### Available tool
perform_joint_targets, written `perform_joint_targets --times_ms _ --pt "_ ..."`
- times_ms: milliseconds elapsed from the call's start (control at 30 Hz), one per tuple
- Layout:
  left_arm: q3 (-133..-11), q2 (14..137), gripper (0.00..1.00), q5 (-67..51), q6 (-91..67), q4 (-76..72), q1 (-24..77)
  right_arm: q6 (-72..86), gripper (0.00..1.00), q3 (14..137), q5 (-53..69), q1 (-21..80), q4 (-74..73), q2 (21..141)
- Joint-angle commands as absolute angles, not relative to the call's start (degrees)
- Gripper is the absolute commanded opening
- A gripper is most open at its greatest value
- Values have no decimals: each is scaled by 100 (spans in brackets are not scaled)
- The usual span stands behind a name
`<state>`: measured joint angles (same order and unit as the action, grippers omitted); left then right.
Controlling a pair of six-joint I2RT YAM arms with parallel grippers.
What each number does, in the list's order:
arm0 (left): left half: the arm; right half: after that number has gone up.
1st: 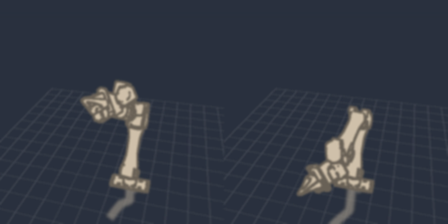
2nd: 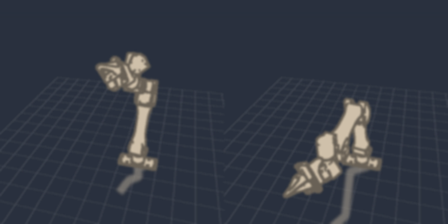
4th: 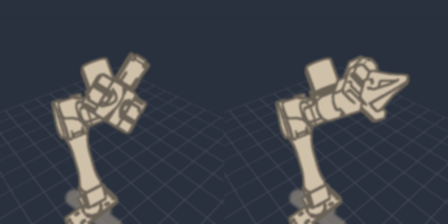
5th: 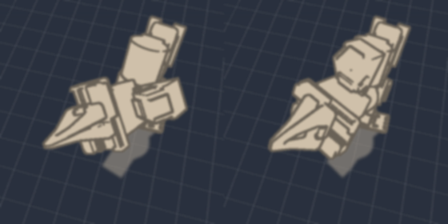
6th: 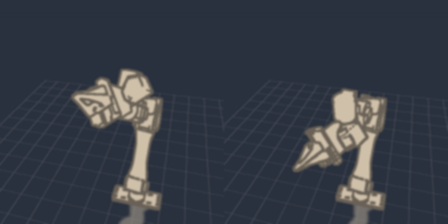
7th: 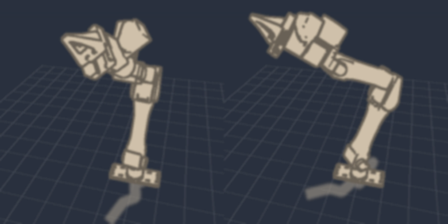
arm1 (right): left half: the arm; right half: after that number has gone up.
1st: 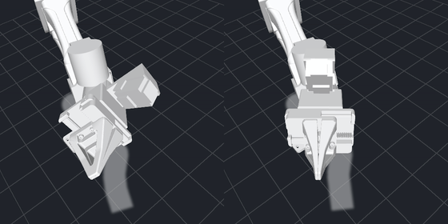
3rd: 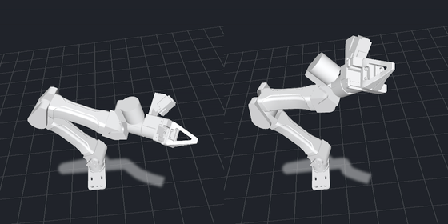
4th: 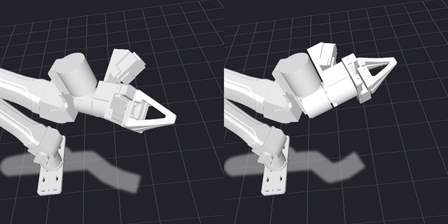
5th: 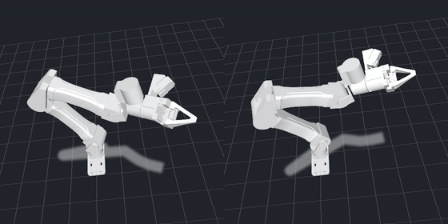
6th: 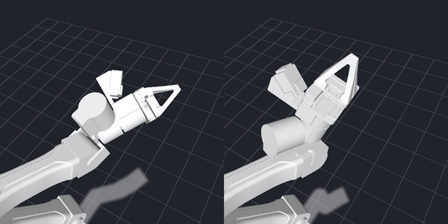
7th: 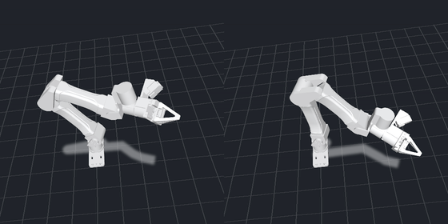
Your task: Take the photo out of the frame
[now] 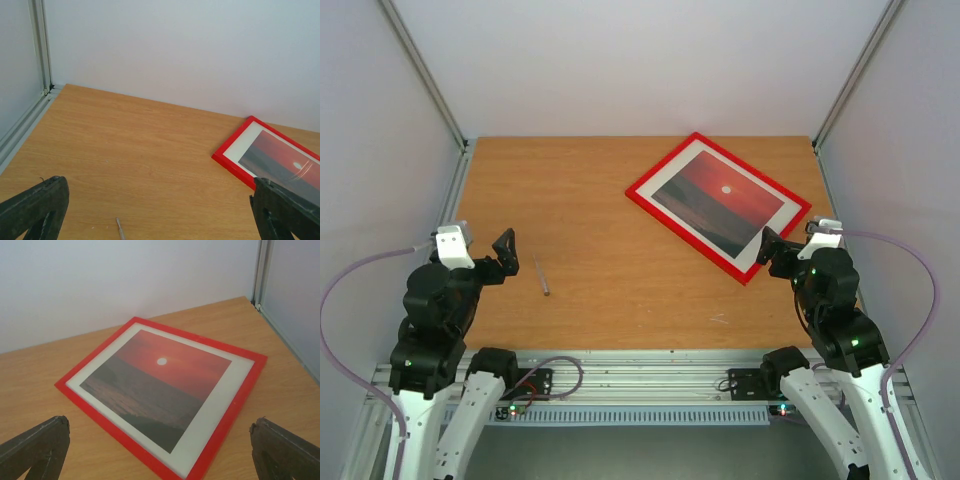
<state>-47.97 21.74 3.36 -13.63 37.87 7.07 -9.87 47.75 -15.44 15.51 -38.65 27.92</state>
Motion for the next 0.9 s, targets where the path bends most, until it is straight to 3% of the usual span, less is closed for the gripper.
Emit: perform_joint_targets --times_ms 0,467,867 --pt "-4764 2222 99 291 -1351 3402 659 -931 99 4981 -1517 1600 -3832 2827" --pt "-5054 2796 99 -383 -2030 3522 659 -1030 98 5293 -449 1600 -3666 3741" --pt "-4327 3805 99 -1747 -3802 2832 674 -1024 98 5774 770 1610 -3802 5975"
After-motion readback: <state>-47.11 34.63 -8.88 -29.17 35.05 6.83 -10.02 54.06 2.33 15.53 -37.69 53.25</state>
